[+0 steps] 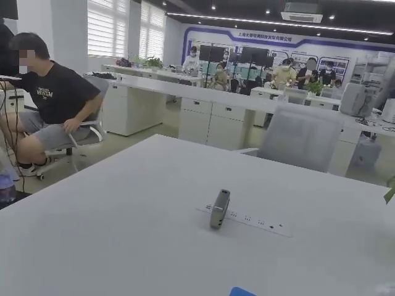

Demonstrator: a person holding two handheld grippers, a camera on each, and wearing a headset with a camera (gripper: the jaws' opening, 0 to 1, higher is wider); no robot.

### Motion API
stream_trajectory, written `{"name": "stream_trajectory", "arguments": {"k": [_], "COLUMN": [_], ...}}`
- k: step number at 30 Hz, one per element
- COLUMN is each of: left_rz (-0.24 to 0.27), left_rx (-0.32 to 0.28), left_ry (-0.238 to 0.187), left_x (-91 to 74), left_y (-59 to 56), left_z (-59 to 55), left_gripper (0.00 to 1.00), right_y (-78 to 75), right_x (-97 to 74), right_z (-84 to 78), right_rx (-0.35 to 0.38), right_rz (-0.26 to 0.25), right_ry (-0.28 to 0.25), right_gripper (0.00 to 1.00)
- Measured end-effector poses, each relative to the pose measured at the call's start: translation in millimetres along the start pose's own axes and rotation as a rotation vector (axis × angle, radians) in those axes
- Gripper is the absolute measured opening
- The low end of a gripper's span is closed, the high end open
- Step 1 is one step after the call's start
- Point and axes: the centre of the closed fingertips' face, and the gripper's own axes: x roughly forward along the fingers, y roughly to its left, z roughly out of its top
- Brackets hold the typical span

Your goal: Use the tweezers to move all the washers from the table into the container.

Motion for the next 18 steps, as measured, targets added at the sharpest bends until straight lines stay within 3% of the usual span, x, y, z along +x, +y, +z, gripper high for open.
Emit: {"name": "stream_trajectory", "arguments": {"k": [18], "left_rz": [0.037], "left_rx": [-0.02], "left_ry": [-0.021], "left_x": [-3.3], "left_y": [8.5], "left_z": [3.1], "left_gripper": [0.5], "right_y": [-1.5], "right_x": [4.9], "right_z": [-9.9], "right_rx": [-0.02], "right_rz": [0.001], "right_ry": [0.028], "right_gripper": [0.03]}}
